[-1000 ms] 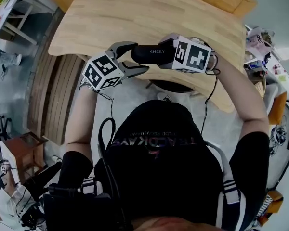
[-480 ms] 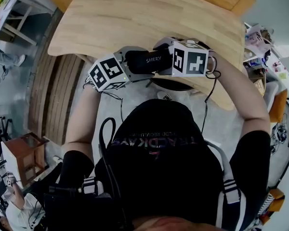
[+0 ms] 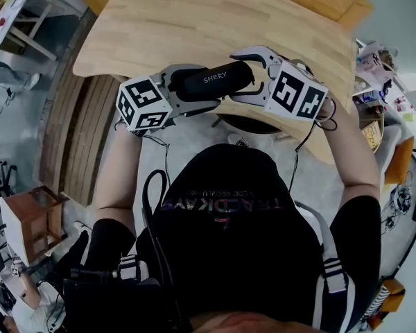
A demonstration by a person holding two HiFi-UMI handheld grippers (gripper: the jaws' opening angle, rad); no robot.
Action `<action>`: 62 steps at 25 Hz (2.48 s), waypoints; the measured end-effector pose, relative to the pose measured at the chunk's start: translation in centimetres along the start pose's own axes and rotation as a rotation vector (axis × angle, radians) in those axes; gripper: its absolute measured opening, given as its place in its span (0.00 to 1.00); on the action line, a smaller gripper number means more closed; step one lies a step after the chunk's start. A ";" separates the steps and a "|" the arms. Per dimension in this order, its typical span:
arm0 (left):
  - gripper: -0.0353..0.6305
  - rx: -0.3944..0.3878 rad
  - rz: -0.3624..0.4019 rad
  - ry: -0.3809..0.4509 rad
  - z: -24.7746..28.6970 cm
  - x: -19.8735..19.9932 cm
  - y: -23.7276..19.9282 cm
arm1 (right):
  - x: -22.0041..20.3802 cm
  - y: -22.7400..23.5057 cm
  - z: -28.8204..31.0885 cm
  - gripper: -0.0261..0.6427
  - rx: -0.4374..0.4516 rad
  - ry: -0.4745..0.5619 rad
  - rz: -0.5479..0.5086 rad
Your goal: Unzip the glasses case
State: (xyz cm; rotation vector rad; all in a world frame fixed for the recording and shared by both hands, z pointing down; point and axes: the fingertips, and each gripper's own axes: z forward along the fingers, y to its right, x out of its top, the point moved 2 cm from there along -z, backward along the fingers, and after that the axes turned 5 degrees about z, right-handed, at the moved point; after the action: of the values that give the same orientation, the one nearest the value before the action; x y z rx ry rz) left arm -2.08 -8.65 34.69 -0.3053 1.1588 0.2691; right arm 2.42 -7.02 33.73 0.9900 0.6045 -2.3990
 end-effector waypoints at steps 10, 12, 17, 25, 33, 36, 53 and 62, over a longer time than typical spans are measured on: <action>0.57 0.229 -0.163 0.019 -4.7 0.5 -5.0 | 2.0 -0.1 -0.4 0.34 -0.336 0.175 -0.065; 0.57 0.253 -0.177 0.015 -5.1 0.9 -5.6 | 3.0 -0.4 0.8 0.32 -0.387 0.199 -0.075; 0.57 0.291 -0.224 -0.007 -5.0 1.0 -6.3 | 4.5 0.1 2.7 0.28 -0.563 0.188 -0.144; 0.57 0.341 -0.311 -0.012 -4.3 0.6 -7.2 | 3.9 1.2 4.2 0.26 -0.747 0.135 -0.174; 0.57 0.320 -0.409 0.040 -4.0 -0.1 -7.2 | 3.2 1.3 4.0 0.11 -0.789 0.151 -0.147; 0.57 0.310 -0.409 0.049 -3.8 -0.2 -7.1 | 3.1 1.2 3.8 0.11 -0.781 0.156 -0.130; 0.57 0.376 -0.017 0.057 -4.8 0.7 -6.2 | 2.8 1.2 2.8 0.07 -0.601 0.240 0.114; 0.57 0.219 0.216 0.116 -6.6 1.4 -2.5 | 1.1 2.7 -1.0 0.07 -0.548 0.236 0.223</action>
State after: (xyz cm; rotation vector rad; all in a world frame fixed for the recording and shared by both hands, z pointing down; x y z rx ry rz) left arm -6.25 -13.33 31.24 -0.0022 1.3260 0.3138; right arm 3.84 -8.90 31.72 1.0287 1.0991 -1.7866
